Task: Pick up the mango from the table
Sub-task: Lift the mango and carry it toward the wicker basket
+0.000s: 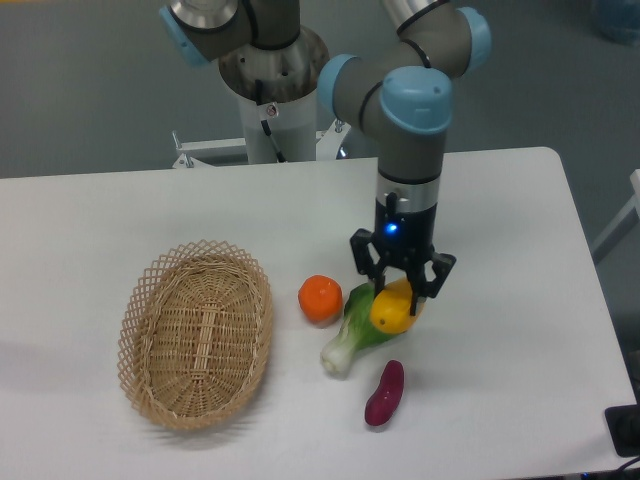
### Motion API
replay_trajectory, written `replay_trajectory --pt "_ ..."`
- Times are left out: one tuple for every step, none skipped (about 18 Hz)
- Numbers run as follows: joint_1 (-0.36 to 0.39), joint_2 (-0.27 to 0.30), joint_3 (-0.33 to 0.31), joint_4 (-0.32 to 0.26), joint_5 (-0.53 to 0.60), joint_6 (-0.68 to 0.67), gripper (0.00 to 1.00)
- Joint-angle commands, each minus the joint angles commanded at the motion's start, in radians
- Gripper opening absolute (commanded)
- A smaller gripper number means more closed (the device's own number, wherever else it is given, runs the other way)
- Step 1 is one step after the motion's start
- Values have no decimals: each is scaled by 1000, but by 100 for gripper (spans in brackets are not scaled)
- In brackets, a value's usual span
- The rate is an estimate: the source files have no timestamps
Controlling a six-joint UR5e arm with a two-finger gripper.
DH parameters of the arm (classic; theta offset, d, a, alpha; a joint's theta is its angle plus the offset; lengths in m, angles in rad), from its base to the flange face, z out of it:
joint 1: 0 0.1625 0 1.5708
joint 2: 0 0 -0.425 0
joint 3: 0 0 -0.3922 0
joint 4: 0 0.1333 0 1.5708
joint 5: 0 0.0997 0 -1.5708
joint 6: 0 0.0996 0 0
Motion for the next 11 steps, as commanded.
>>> replay_trajectory --pt "-3 2 6 0 -11 -26 49" --pt "-5 3 12 0 -25 -49 49" --pt "-11 5 15 0 -34 -65 49" --pt "-15 6 15 0 -34 -71 49" --pt "-17 8 15 0 -35 -72 49" --pt "-20 8 15 0 -35 -72 49" --pt "-23 11 15 0 -37 -72 49" --pt "-23 18 15 0 -37 -72 49" --pt "-22 23 14 0 -41 -71 49" --pt "-20 23 15 0 -45 -71 49" --pt "-18 23 15 0 -49 -71 49"
